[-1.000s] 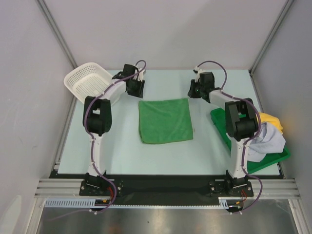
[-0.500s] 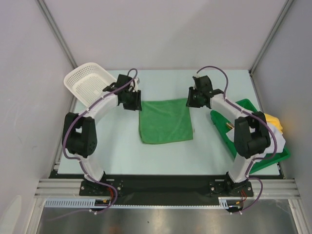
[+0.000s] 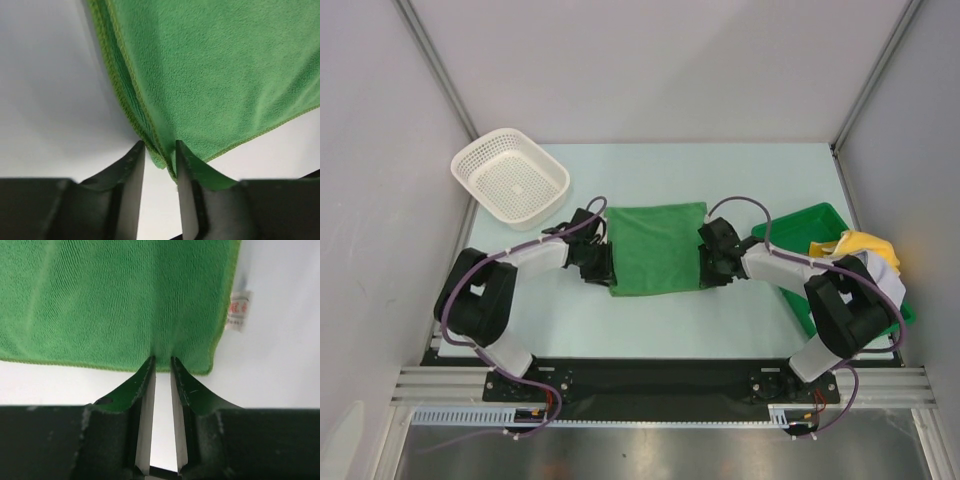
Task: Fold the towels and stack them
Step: Fold the towel
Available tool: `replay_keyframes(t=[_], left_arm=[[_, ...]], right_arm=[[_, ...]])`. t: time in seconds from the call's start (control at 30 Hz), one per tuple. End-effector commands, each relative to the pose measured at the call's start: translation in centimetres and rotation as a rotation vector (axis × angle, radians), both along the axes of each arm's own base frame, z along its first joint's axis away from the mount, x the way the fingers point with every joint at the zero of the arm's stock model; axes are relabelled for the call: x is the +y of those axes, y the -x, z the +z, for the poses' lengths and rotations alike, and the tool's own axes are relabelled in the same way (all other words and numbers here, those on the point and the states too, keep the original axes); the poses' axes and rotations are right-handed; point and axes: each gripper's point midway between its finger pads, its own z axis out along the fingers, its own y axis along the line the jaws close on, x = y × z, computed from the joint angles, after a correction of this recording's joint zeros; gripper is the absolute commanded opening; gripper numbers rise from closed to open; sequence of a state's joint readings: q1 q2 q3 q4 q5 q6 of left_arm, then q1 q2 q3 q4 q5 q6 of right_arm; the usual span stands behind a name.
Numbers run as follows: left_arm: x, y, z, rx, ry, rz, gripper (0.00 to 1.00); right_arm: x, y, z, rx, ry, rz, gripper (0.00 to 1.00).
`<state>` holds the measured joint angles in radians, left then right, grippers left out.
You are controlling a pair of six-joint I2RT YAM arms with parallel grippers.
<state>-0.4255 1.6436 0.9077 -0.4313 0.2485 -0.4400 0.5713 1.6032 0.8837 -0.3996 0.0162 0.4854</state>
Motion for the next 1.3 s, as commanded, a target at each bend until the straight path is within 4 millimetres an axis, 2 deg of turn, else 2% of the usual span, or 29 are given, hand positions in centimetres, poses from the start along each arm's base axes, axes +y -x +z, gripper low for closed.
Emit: replay_keyframes(t=[0.0,0.03,0.1,0.13,0.23,0.33,0.37,0.4,0.43,0.47,0.53,0.57,0.6,0.67,0.7,0.77,0.8,0.83,0.87,0.9,0.93,0.97,1.03,1.1,1.2,1.27], left_arm=[[0.0,0.1,0.4,-0.036,0.002,0.054,0.33],[0.5,0.1,0.5,-0.052,-0.02,0.07,0.24],[1.2,0.7,0.2,-0.045,-0.043,0.083,0.17],[1.4,0.8,0.2,-0.046,-0.048,0.086,0.09],[1.9,1.5,0.1,-0.042,-0.058,0.089,0.0],[1.7,2.3,-0.1,-0.032,-0.035,0.09,0.0],[1.4,2.5,0.0,-0.022,-0.014,0.081,0.03],[1.4,2.7,0.0,-0.016,-0.012,0.077,0.1],[1.3,2.3,0.4,-0.024,-0.012,0.077,0.33],[1.8,2.4,0.6,-0.017,-0.038,0.084,0.42],[2.0,0.4,2.2,-0.061,-0.057,0.094,0.5],[2.3,0.0,2.8,-0.057,-0.071,0.097,0.52],[2.4,-1.9,4.1,-0.091,-0.072,0.107,0.52],[2.6,-3.8,5.5,-0.12,-0.079,0.122,0.53],[2.2,-5.5,7.1,-0.165,-0.057,0.118,0.53],[1.5,-7.4,7.5,-0.195,-0.03,0.111,0.54],[0.6,-9.4,8.9,-0.254,-0.002,0.097,0.54],[0.0,-10.3,9.2,-0.268,0.018,0.08,0.54],[-0.4,-11.3,7.9,-0.256,0.012,0.072,0.53],[-0.8,-12.8,8.7,-0.285,0.021,0.068,0.53],[-0.7,-13.6,8.1,-0.279,0.015,0.071,0.52],[-0.7,-14.2,6.5,-0.245,0.003,0.069,0.52],[-0.4,-15.8,6.0,-0.242,0.004,0.088,0.5],[0.3,-16.5,4.1,-0.202,-0.016,0.114,0.5],[2.5,-17.1,1.7,-0.147,-0.09,0.182,0.5],[3.8,-17.1,0.8,-0.109,-0.12,0.217,0.5]], right_arm=[[-0.6,0.8,0.8,-0.037,0.016,-0.047,0.23],[-0.9,1.0,0.9,-0.044,0.029,-0.053,0.23],[-1.3,1.9,1.3,-0.047,0.054,-0.064,0.23],[-1.6,2.1,1.3,-0.05,0.068,-0.073,0.23],[-1.9,3.1,1.1,-0.044,0.081,-0.077,0.23],[-1.6,3.4,1.3,-0.056,0.067,-0.078,0.24],[-1.6,3.3,1.6,-0.059,0.063,-0.079,0.24],[-1.4,3.2,1.9,-0.065,0.057,-0.079,0.24],[-1.1,2.6,3.1,-0.09,0.038,-0.083,0.25],[-1.0,2.4,3.5,-0.1,0.036,-0.079,0.26],[-0.5,1.3,5.0,-0.144,0.019,-0.084,0.27],[-0.5,0.9,5.2,-0.15,0.022,-0.08,0.27],[-0.2,0.5,5.4,-0.152,0.016,-0.079,0.27],[0.3,-0.7,5.8,-0.164,0.004,-0.079,0.27],[0.7,-1.1,5.8,-0.168,-0.007,-0.067,0.27],[1.8,-2.2,5.7,-0.183,-0.03,-0.054,0.27],[2.1,-2.5,5.5,-0.182,-0.031,-0.046,0.26],[2.4,-3.0,5.4,-0.195,-0.028,-0.046,0.26],[2.3,-3.6,5.3,-0.199,-0.022,-0.053,0.26],[2.1,-3.8,4.2,-0.182,0.0,-0.052,0.26],[1.9,-4.2,3.8,-0.18,0.007,-0.061,0.26],[1.6,-4.3,3.1,-0.165,0.02,-0.067,0.26],[0.8,-4.5,1.6,-0.127,0.037,-0.083,0.25],[0.4,-4.4,1.0,-0.118,0.053,-0.089,0.25],[-0.7,-4.1,0.7,-0.112,0.085,-0.13,0.25],[-0.7,-4.3,1.3,-0.109,0.075,-0.136,0.25]])
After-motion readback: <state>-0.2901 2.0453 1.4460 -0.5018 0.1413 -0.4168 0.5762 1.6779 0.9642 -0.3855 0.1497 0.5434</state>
